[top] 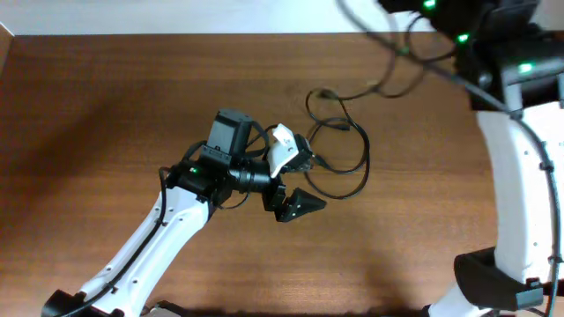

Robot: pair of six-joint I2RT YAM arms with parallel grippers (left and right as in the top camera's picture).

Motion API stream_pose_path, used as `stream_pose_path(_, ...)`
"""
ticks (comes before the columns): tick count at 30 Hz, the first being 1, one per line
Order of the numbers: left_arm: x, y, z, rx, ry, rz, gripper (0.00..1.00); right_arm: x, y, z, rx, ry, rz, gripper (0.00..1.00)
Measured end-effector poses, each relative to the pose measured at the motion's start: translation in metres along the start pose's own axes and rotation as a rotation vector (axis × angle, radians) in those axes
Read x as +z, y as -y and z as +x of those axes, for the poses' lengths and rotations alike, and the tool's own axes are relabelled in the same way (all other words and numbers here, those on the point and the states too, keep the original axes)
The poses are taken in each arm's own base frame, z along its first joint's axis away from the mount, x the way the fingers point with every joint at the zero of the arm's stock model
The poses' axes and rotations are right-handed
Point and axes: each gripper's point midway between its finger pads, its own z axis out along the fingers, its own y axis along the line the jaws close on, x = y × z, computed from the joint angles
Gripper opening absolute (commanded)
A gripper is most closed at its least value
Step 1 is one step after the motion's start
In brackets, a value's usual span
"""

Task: Untangle cables

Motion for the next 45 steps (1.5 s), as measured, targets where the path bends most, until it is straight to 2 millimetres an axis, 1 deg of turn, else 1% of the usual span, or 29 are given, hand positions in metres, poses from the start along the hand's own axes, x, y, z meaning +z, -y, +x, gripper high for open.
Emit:
stream_pose_path(1,-0.001,0.003,-0.002,0.005,0.007,0.011,0.99,-0.010,0.046,0.003,0.003,-0.034,0.099,0.04)
stream_pose_path(2,-0.003,0.007,-0.005,0.015,0.018,0.019,0.99,-0.019,0.078,0.003,0.003,-0.045,0.170,0.04)
stream_pose_path(3,-0.005,0.010,-0.009,0.021,0.028,0.022,0.99,-0.037,0.128,-0.003,0.007,-0.034,0.279,0.04)
stream_pose_path(4,-0.008,0.015,-0.014,0.021,0.046,0.025,0.99,-0.064,0.183,-0.012,0.024,-0.009,0.399,0.04)
stream_pose_path(5,-0.010,0.016,-0.018,0.015,0.058,0.026,0.99,-0.089,0.222,-0.016,0.042,0.006,0.488,0.04)
stream_pose_path(6,-0.010,0.016,-0.023,0.015,0.074,0.022,0.99,-0.109,0.249,-0.016,0.054,0.005,0.555,0.04)
stream_pose_path(7,-0.013,0.018,-0.031,0.021,0.100,0.019,0.99,-0.143,0.298,-0.009,0.097,-0.003,0.670,0.04)
stream_pose_path(9,-0.018,0.023,-0.039,0.037,0.125,0.015,0.99,-0.177,0.356,0.011,0.167,-0.032,0.786,0.04)
stream_pose_path(12,-0.032,0.041,-0.053,0.078,0.166,0.009,0.99,-0.217,0.426,0.044,0.268,-0.073,0.912,0.04)
stream_pose_path(15,-0.053,0.067,-0.069,0.158,0.224,-0.003,0.99,-0.253,0.473,0.070,0.285,-0.117,1.018,0.04)
stream_pose_path(16,-0.057,0.073,-0.071,0.169,0.236,-0.004,0.99,-0.258,0.489,0.084,0.295,-0.153,1.071,0.40)
stream_pose_path(17,-0.060,0.077,-0.074,0.170,0.245,-0.005,0.99,-0.257,0.507,0.104,0.315,-0.198,1.104,0.99)
stream_pose_path(19,-0.064,0.081,-0.080,0.169,0.268,-0.005,0.99,-0.249,0.532,0.141,0.364,-0.272,1.110,0.99)
stream_pose_path(22,-0.065,0.082,-0.081,0.154,0.272,-0.003,0.99,-0.248,0.535,0.140,0.356,-0.265,1.110,0.99)
stream_pose_path(23,-0.065,0.082,-0.081,0.154,0.272,-0.003,0.99,-0.239,0.529,0.142,0.372,-0.267,1.051,0.99)
stream_pose_path(26,-0.066,0.083,-0.084,0.162,0.281,-0.004,0.99,-0.172,0.481,0.129,0.403,-0.215,0.660,0.99)
stream_pose_path(27,-0.068,0.085,-0.086,0.176,0.290,-0.005,0.99,-0.134,0.447,0.130,0.385,-0.250,0.510,0.99)
stream_pose_path(28,-0.070,0.088,-0.089,0.194,0.301,-0.007,0.99,-0.078,0.386,0.137,0.289,-0.335,0.297,0.99)
stream_pose_path(30,-0.076,0.096,-0.092,0.220,0.317,-0.010,0.99,0.013,0.266,0.156,0.035,-0.461,0.000,0.99)
stream_pose_path(31,-0.078,0.099,-0.093,0.230,0.323,-0.012,0.99,0.047,0.208,0.172,-0.069,-0.518,-0.090,0.99)
stream_pose_path(33,-0.079,0.100,-0.093,0.234,0.326,-0.012,0.99,0.077,0.162,0.201,-0.188,-0.594,-0.157,0.99)
stream_pose_path(35,-0.079,0.100,-0.093,0.234,0.326,-0.012,0.99,0.104,0.144,0.244,-0.280,-0.692,-0.177,0.99)
stream_pose_path(36,-0.079,0.100,-0.093,0.233,0.325,-0.012,0.99,0.120,0.136,0.285,-0.329,-0.783,-0.204,0.99)
stream_pose_path(38,-0.079,0.100,-0.093,0.233,0.326,-0.012,0.99,0.132,0.139,0.334,-0.351,-0.888,-0.228,0.99)
stream_pose_path(41,-0.079,0.100,-0.093,0.233,0.326,-0.012,0.99,0.137,0.147,0.391,-0.322,-1.011,-0.252,0.95)
stream_pose_path(42,-0.079,0.100,-0.093,0.234,0.325,-0.012,0.99,0.135,0.146,0.400,-0.314,-1.034,-0.259,0.83)
stream_pose_path(43,-0.079,0.100,-0.093,0.234,0.326,-0.013,0.99,0.135,0.145,0.406,-0.316,-1.044,-0.267,0.53)
stream_pose_path(44,-0.079,0.100,-0.093,0.234,0.326,-0.013,0.99,0.134,0.144,0.415,-0.334,-1.057,-0.285,0.12)
stream_pose_path(45,-0.079,0.100,-0.093,0.234,0.325,-0.012,0.99,0.135,0.144,0.421,-0.329,-1.060,-0.284,0.10)
